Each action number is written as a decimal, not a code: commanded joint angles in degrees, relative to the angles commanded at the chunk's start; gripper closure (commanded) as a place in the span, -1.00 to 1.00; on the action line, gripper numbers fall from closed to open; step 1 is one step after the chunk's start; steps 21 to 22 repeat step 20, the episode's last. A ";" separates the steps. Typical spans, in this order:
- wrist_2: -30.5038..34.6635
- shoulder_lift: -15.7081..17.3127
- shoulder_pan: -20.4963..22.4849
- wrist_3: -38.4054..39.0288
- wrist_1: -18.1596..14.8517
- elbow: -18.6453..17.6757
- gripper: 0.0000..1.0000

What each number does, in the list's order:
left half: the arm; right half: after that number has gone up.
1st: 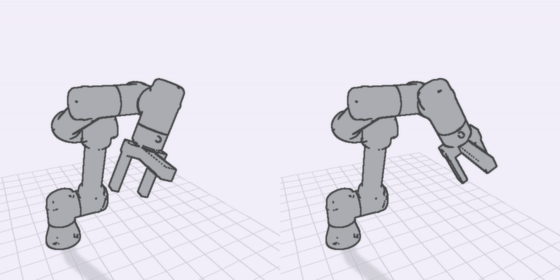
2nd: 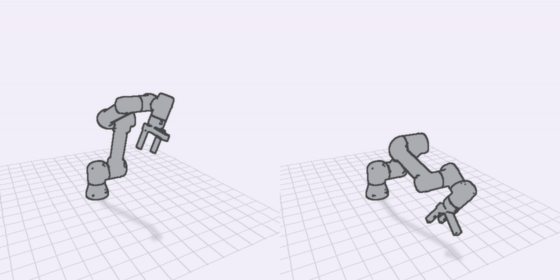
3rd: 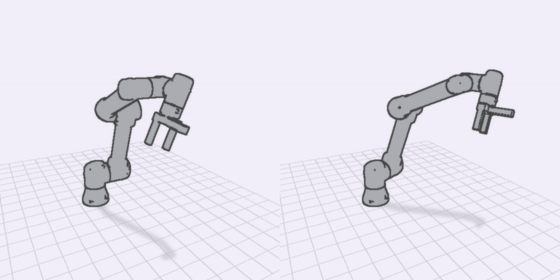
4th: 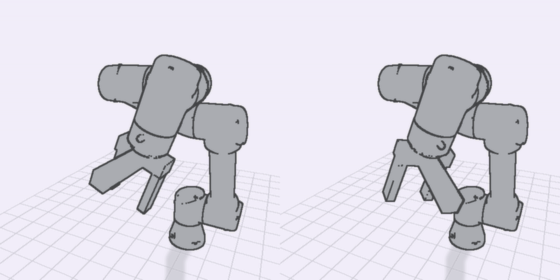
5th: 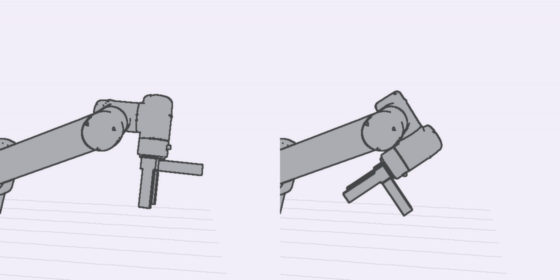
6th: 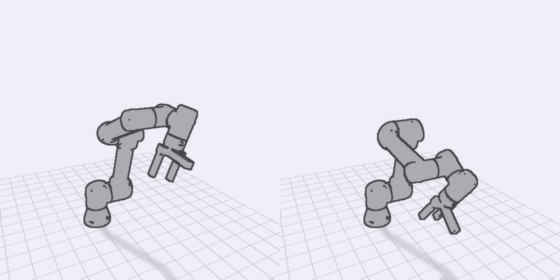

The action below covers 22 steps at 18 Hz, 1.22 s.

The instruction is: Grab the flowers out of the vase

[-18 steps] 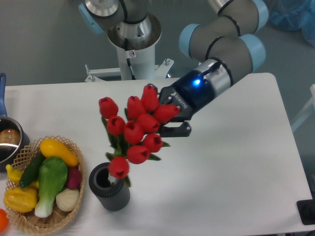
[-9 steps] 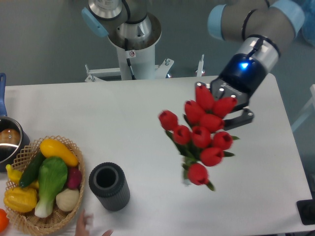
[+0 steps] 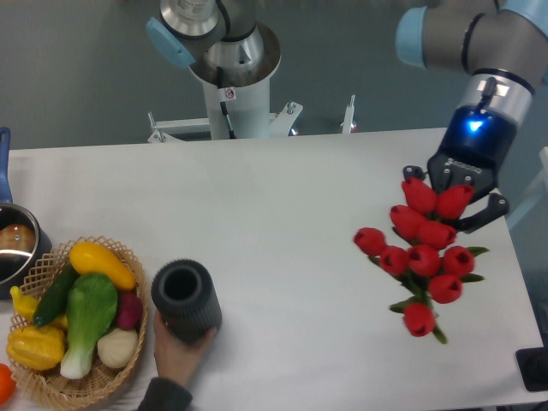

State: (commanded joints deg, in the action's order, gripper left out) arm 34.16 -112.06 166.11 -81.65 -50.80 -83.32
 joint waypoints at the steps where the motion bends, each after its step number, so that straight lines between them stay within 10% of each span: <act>1: 3.08 0.18 -0.09 0.00 -0.09 -0.09 1.00; 10: 38.05 1.58 -6.84 0.26 -3.95 -0.70 1.00; 22: 52.84 0.71 -10.54 0.44 -9.76 0.00 1.00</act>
